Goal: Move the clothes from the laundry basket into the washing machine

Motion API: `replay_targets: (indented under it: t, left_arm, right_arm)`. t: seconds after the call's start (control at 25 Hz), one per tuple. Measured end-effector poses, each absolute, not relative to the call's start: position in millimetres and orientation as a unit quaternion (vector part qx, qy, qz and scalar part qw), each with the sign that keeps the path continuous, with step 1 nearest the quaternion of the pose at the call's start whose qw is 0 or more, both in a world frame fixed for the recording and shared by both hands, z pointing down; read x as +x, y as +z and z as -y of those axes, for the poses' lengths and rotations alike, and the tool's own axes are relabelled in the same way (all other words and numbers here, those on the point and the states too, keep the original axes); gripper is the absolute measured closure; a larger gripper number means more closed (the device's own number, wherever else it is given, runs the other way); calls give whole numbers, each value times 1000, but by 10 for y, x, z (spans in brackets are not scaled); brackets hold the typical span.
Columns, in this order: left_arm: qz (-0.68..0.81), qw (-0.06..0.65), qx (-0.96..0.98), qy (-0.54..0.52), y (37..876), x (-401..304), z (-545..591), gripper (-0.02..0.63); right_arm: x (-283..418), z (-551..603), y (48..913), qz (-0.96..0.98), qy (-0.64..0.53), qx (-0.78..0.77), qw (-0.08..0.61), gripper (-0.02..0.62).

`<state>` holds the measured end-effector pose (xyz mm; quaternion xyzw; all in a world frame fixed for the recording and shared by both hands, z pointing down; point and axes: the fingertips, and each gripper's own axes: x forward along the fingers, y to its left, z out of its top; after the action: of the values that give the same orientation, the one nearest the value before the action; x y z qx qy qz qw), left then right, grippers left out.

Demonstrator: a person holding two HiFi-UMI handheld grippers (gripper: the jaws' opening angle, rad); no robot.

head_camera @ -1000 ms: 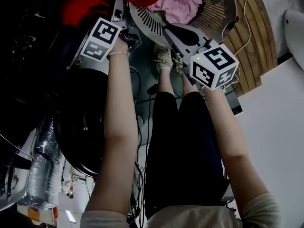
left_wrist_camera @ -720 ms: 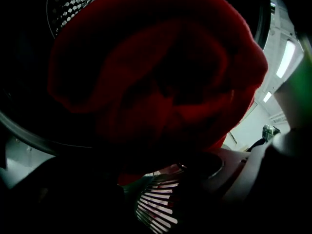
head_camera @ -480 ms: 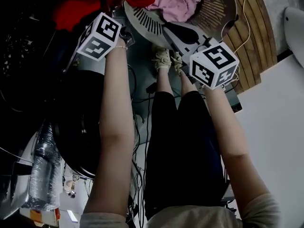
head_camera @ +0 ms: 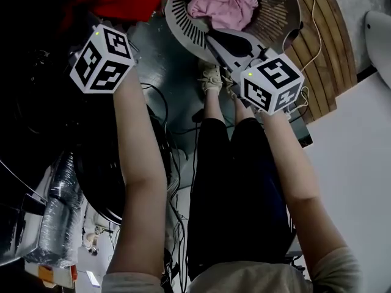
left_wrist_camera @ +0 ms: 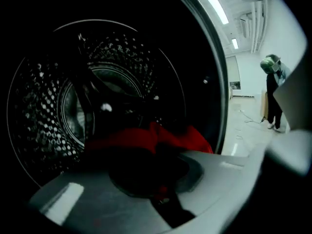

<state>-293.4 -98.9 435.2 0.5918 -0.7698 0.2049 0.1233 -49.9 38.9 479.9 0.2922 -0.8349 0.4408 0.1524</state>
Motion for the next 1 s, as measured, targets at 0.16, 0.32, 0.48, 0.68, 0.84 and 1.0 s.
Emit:
replay_targets:
  t: [0.16,0.32,0.48,0.68,0.84,1.0]
  left_arm:
    - [789,91,574,199,4186,-3266,1218,563]
    - [767,186,575,214,4655,-3207,1133,365]
    - [770,188,572,209,4644,-3024,752,345]
    - [696,200,631,279,5032,-2493,460,283]
    - [662,173,629,369,5438,-2414,485,273]
    - [643,148,619,426,5613,-2491,608,286]
  right_arm:
    - [-535,-393,4785,836,441,290,151,557]
    - [-563,-421,4807,835,443,289,152,557]
    - [-604,-492,4802,834,446,284,154,557]
    - [-589,-536,4829,832,449,285,158,557]
    - [-574,-499,4869,831,449,290,156,557]
    - [-563,-477,4897,832,444,293,157,557]
